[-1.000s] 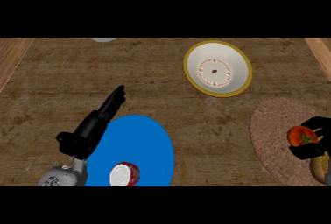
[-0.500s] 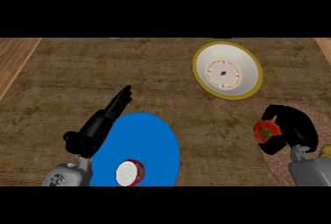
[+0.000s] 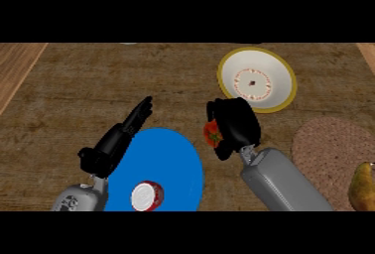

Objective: Pick the tomato from the placemat and place it in the bowl

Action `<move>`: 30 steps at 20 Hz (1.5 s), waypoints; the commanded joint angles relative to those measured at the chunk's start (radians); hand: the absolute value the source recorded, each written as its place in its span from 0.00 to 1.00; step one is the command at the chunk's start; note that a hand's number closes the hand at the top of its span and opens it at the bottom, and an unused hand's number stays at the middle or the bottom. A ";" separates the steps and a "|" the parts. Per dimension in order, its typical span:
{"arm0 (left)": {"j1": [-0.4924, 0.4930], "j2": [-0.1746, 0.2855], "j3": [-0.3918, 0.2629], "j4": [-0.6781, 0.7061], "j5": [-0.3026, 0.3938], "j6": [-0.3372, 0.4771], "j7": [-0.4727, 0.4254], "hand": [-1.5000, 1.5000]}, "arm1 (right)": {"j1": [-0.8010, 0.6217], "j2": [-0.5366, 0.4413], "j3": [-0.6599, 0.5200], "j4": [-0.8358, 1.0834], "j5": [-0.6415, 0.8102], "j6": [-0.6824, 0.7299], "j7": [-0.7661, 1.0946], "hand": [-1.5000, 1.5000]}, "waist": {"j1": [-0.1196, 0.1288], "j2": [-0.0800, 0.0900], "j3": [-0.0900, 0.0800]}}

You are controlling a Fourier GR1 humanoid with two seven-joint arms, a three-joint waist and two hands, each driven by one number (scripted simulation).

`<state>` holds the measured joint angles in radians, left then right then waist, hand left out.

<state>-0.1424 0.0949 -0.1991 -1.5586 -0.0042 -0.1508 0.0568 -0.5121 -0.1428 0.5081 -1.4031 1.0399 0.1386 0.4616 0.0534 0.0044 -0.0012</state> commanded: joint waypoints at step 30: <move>-0.020 0.008 0.060 -0.030 0.009 -0.035 0.035 0.50 | -0.470 -0.055 -0.501 0.807 -0.052 -0.293 -0.283 1.00 | -0.018 0.013 0.001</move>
<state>-0.1285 0.0992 -0.1509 -1.6062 0.0002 -0.1765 0.0920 -0.9502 -0.1751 0.0518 -0.7334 1.0318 -0.2422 0.2066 0.0300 0.0111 0.0001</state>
